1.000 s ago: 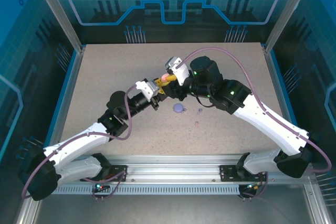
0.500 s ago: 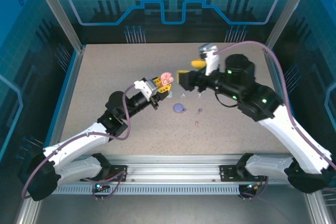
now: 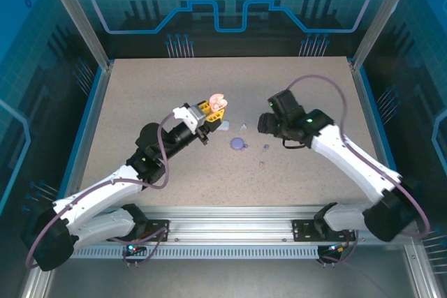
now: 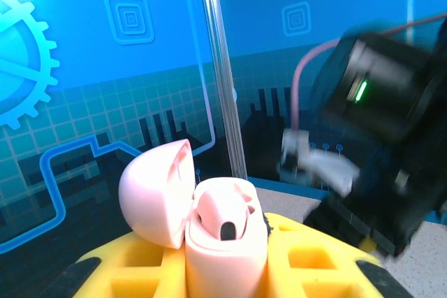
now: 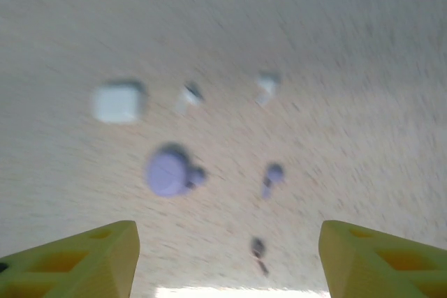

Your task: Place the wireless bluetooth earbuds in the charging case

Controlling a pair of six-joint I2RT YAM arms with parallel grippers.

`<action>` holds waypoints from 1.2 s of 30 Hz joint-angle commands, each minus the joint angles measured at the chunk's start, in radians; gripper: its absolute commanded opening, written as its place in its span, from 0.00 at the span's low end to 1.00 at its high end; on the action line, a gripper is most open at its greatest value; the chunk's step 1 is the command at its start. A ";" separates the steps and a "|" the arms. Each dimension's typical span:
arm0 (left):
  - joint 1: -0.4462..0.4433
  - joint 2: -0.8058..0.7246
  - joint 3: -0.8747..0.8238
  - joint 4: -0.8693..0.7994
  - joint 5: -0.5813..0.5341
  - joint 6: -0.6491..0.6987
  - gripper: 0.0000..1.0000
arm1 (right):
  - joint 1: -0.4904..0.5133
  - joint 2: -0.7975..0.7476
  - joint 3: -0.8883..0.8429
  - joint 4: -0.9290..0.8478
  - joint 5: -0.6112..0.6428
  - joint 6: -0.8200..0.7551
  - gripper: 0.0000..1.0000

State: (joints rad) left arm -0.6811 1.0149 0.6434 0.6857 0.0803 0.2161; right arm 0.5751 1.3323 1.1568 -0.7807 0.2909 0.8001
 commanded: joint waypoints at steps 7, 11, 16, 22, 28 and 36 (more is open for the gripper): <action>-0.004 -0.034 -0.018 0.037 -0.023 -0.007 0.00 | 0.057 0.201 -0.064 -0.044 -0.005 0.132 0.56; -0.004 -0.032 -0.021 0.044 -0.022 -0.015 0.00 | 0.085 0.247 -0.102 -0.012 -0.024 0.138 0.52; -0.005 -0.025 -0.016 0.046 -0.018 -0.019 0.00 | 0.104 0.288 -0.144 0.051 -0.056 0.134 0.49; -0.004 -0.022 -0.012 0.040 -0.014 -0.020 0.00 | 0.111 0.331 -0.180 0.144 -0.103 0.094 0.45; -0.004 -0.022 -0.011 0.041 -0.014 -0.023 0.00 | 0.110 0.374 -0.183 0.168 -0.105 0.088 0.40; -0.004 -0.019 -0.011 0.041 -0.014 -0.025 0.00 | 0.110 0.396 -0.187 0.167 -0.088 0.087 0.36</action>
State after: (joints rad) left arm -0.6811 1.0012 0.6361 0.6861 0.0742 0.2085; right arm 0.6743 1.7100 0.9813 -0.6117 0.1982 0.8921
